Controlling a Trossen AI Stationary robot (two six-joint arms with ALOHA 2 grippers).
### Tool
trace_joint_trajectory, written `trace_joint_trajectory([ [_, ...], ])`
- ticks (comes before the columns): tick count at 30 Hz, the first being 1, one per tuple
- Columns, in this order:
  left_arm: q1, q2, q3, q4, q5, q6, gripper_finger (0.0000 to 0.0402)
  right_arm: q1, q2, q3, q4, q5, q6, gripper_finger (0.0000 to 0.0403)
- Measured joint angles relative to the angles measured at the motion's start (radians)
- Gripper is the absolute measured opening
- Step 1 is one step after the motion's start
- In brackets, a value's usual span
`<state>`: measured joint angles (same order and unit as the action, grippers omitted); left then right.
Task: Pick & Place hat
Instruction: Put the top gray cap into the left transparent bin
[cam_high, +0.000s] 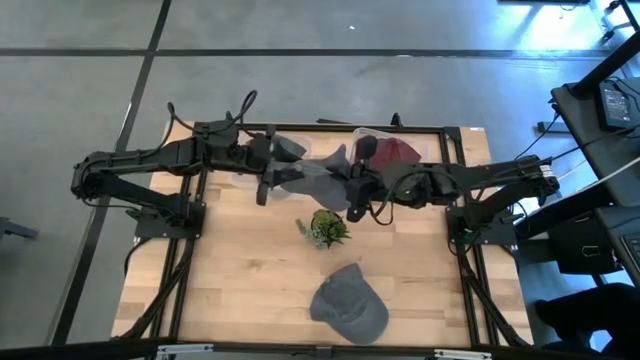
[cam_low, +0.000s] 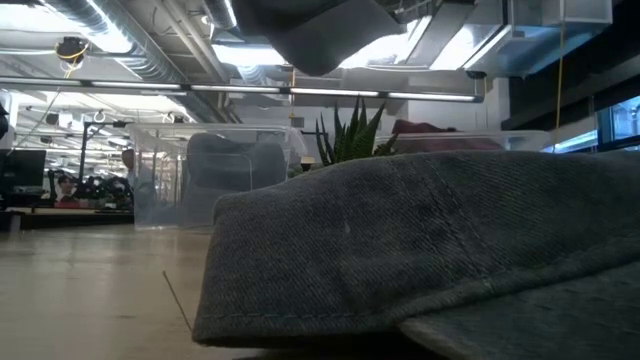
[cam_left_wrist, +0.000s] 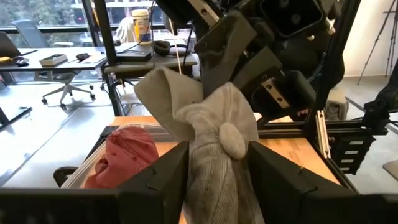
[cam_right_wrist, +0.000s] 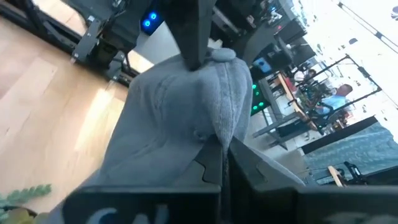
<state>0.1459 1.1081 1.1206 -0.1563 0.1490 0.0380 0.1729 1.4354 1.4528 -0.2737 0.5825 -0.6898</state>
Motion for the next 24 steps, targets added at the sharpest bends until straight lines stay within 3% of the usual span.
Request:
trace_joint_trajectory([
  [4,0.0,0.001,0.0,0.001,0.0,0.003,0.0121,-0.007,0.003,0.0,-0.001,0.0,0.0,0.0003],
  [11,0.0,0.001,0.0,0.003,0.0,0.084,0.0015,-0.014,0.003,0.0,-0.001,0.0,0.003,0.0018],
  [19,0.0,0.003,0.0,0.0,-0.001,0.102,0.0005,-0.007,-0.003,0.0,-0.066,0.012,0.075,0.0031],
  [24,0.014,0.002,0.029,-0.088,-0.042,0.189,0.0005,-0.01,-0.069,0.0,-0.177,0.039,0.191,0.0091],
])
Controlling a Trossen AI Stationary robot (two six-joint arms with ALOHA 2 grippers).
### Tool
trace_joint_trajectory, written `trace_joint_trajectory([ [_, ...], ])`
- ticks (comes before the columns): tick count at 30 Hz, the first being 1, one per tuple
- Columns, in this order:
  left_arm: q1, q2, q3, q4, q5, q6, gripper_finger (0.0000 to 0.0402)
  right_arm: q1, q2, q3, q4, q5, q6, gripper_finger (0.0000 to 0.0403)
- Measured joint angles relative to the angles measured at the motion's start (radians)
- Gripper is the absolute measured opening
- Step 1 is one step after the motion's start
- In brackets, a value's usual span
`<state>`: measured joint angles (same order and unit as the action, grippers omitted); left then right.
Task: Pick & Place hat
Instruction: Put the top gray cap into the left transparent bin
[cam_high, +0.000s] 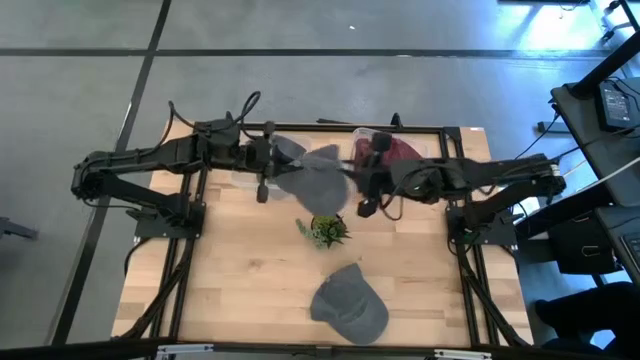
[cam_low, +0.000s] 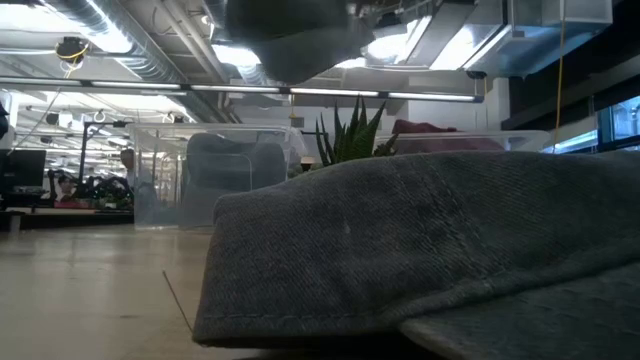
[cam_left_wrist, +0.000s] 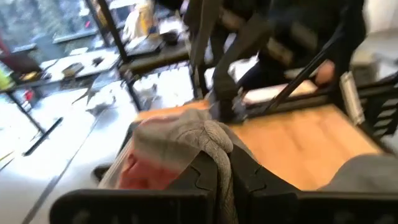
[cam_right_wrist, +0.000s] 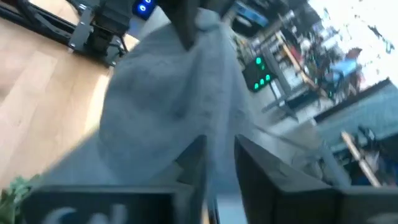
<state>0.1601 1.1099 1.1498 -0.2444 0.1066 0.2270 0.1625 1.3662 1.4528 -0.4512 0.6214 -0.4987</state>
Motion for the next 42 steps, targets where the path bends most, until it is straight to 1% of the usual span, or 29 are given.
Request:
trace_joint_trajectory([
  [3,0.028,0.0,0.053,-0.104,-0.019,0.028,0.0004,-0.016,-0.052,0.0,-0.111,0.04,0.089,0.0128],
  [6,0.064,-0.002,0.112,-0.185,-0.019,0.092,0.0004,-0.041,-0.109,0.0,-0.23,0.099,0.171,0.0147],
  [9,0.098,-0.002,0.139,-0.224,-0.001,0.176,0.0004,-0.071,-0.156,0.0,-0.336,0.116,0.266,0.0151],
  [13,0.152,-0.001,0.14,-0.275,0.111,0.34,0.0004,-0.108,-0.188,0.0,-0.428,0.113,0.384,0.0149],
  [16,0.183,0.003,0.14,-0.312,0.109,0.432,0.0004,-0.125,-0.193,0.0,-0.475,0.112,0.447,0.0149],
  [18,0.202,0.007,0.14,-0.317,0.105,0.457,0.0004,-0.131,-0.192,-0.01,-0.474,0.112,0.469,0.0149],
  [29,0.278,0.005,0.14,-0.329,0.11,0.61,0.0004,-0.177,-0.184,-0.098,-0.458,0.111,0.477,0.0149],
  [33,0.301,0.013,0.14,-0.412,0.177,0.628,0.0004,-0.199,-0.178,-0.102,-0.458,0.111,0.495,0.0149],
  [36,0.32,0.032,0.14,-0.469,0.173,0.666,0.0004,-0.205,-0.177,-0.102,-0.458,0.11,0.496,0.0149],
  [38,0.33,0.055,0.139,-0.484,0.188,0.666,0.0004,-0.206,-0.177,-0.102,-0.458,0.109,0.507,0.0149],
  [42,0.335,0.11,0.118,-0.486,0.261,0.702,0.0004,-0.206,-0.177,-0.102,-0.458,0.109,0.521,0.0149],
])
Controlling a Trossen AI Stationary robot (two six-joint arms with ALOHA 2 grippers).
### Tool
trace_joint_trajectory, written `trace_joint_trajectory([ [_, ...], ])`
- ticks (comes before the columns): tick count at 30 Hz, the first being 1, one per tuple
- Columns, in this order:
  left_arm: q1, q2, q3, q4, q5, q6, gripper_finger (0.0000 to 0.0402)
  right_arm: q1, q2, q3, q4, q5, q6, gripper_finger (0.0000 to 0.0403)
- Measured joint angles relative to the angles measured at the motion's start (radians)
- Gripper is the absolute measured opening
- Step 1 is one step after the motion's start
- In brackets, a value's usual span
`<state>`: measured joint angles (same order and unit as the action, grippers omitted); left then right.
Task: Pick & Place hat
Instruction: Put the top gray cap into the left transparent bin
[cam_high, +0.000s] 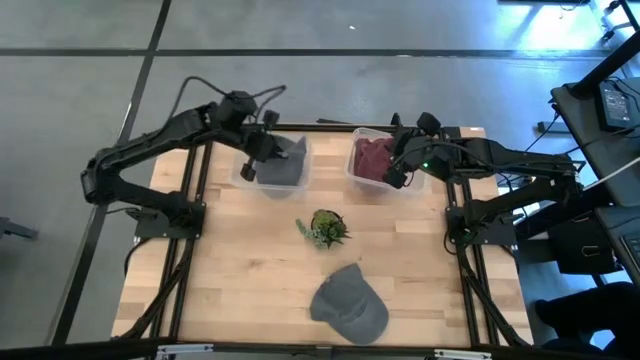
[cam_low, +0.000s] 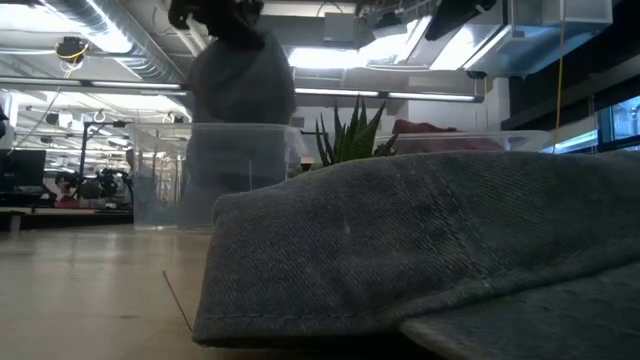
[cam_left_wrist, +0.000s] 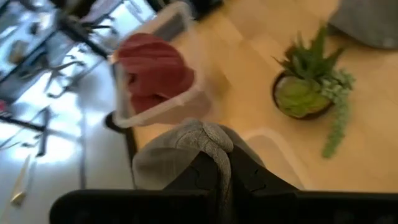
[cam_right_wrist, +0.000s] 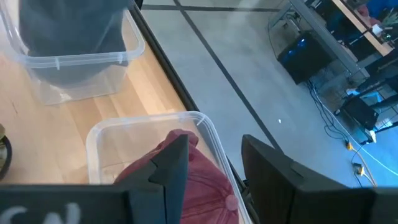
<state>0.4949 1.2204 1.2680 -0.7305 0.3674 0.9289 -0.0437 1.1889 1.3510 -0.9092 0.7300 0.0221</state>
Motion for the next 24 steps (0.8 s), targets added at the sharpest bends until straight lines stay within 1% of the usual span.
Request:
trace_joint_trajectory([
  [2,0.0,0.035,-0.001,0.0,0.013,0.01,0.0004,0.0,0.0,0.0,0.0,0.0,0.0,0.0149],
  [8,0.0,0.138,-0.001,0.001,0.011,0.009,0.0004,0.0,0.0,0.0,0.0,0.0,-0.003,0.0149],
  [13,0.0,0.21,-0.001,0.031,0.0,-0.023,0.0004,0.0,0.0,0.0,-0.001,0.0,-0.004,0.0149],
  [14,0.0,0.223,-0.001,0.034,-0.02,-0.026,0.0004,0.0,0.0,0.0,-0.001,0.0,-0.009,0.0149],
  [18,0.0,0.272,-0.001,0.051,-0.163,-0.052,0.0004,0.0,0.0,0.0,-0.009,0.0,-0.03,0.0149],
  [22,0.001,0.312,-0.001,0.054,-0.224,-0.054,0.0004,0.0,0.0,0.0,-0.013,0.0,-0.03,0.0149],
  [24,-0.005,0.326,-0.001,0.052,-0.297,-0.063,0.0004,0.0,0.0,0.0,-0.025,0.0,-0.029,0.0149],
])
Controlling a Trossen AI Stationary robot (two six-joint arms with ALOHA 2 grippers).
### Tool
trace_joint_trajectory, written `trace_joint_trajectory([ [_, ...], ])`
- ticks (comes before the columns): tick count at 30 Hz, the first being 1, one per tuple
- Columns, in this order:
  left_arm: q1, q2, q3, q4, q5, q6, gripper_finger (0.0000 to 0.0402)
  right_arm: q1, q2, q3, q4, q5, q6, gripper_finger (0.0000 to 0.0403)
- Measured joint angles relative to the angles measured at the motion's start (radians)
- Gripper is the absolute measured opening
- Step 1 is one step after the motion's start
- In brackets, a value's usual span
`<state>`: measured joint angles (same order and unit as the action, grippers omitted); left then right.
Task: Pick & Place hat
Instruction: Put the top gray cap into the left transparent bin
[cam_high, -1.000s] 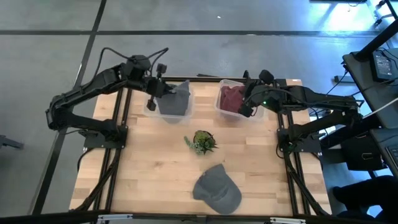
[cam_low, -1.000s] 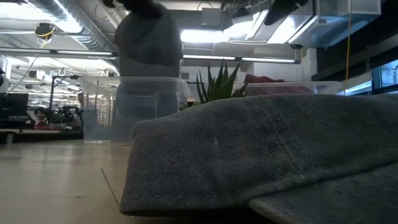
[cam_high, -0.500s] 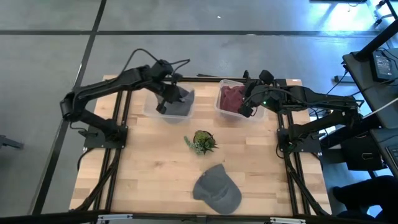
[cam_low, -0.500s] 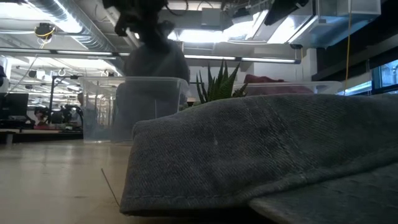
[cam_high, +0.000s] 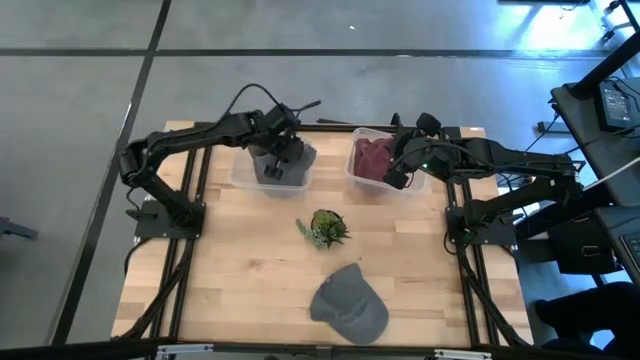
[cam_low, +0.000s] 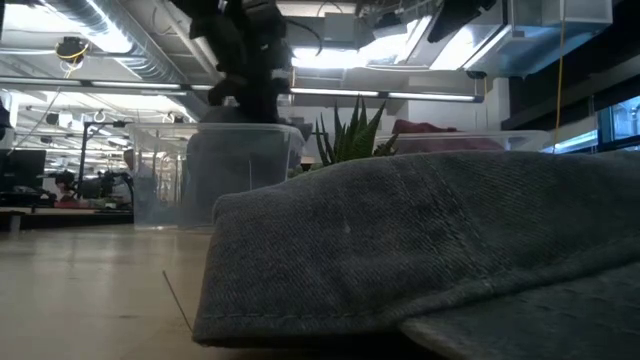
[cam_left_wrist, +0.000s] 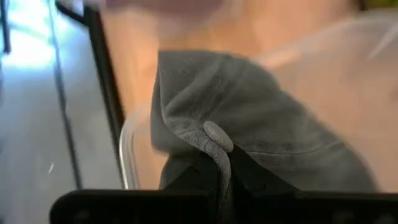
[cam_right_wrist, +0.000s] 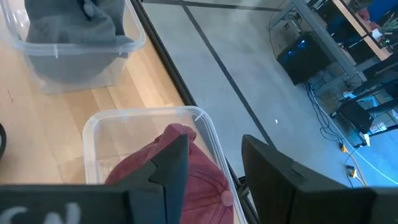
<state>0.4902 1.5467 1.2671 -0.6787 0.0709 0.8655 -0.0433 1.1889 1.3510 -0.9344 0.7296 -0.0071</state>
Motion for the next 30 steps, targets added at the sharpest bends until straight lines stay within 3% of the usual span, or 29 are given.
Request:
trace_joint_trajectory([
  [13,-0.007,0.003,0.0,-0.165,-0.252,-0.044,0.0004,0.0,0.0,0.0,-0.03,0.0,0.011,0.0149],
  [23,-0.007,0.003,0.0,-0.273,-0.332,-0.056,0.0003,0.0,0.0,0.0,-0.03,0.0,0.023,0.0149],
  [30,-0.012,0.003,0.0,-0.263,-0.33,-0.044,0.0003,0.0,0.0,0.0,-0.03,0.0,0.026,0.0149],
])
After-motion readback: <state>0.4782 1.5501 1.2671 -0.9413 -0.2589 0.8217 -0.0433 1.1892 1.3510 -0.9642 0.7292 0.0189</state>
